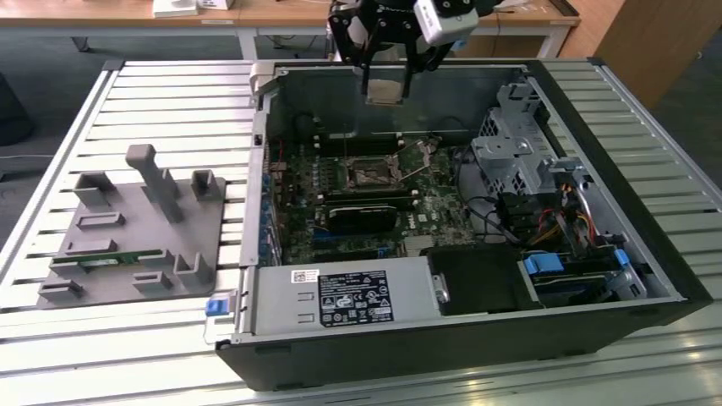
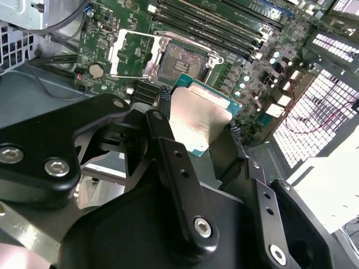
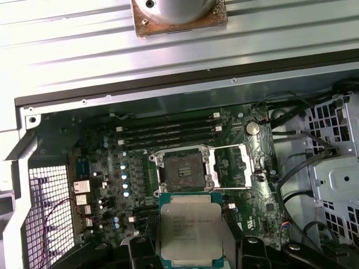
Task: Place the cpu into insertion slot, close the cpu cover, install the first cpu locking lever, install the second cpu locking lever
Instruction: 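Place the cpu into insertion slot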
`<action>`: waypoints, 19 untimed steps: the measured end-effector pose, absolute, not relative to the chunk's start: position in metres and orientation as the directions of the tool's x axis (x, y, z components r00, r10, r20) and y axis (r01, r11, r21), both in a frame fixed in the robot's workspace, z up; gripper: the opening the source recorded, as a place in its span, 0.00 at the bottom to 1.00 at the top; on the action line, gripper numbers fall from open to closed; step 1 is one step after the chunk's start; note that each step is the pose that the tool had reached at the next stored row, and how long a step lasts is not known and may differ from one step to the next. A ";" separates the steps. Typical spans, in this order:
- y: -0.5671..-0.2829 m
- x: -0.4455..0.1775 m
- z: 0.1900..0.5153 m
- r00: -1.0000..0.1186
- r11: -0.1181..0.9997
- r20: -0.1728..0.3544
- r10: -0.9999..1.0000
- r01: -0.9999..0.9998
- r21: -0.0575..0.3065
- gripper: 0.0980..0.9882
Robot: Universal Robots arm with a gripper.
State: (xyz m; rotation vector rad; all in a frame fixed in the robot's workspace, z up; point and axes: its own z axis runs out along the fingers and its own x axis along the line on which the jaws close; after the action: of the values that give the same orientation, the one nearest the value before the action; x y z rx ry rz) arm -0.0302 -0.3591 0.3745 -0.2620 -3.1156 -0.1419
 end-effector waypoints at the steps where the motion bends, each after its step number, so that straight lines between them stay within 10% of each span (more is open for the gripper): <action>1: -0.359 -0.030 0.374 -0.985 0.981 0.019 0.169 0.170 0.089 0.48; 19: -0.359 -0.030 0.374 -0.975 0.971 0.019 0.222 0.223 0.089 0.48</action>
State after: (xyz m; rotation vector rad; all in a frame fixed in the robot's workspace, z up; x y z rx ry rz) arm -0.0302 -0.3591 0.3743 -0.3517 -3.1093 -0.1426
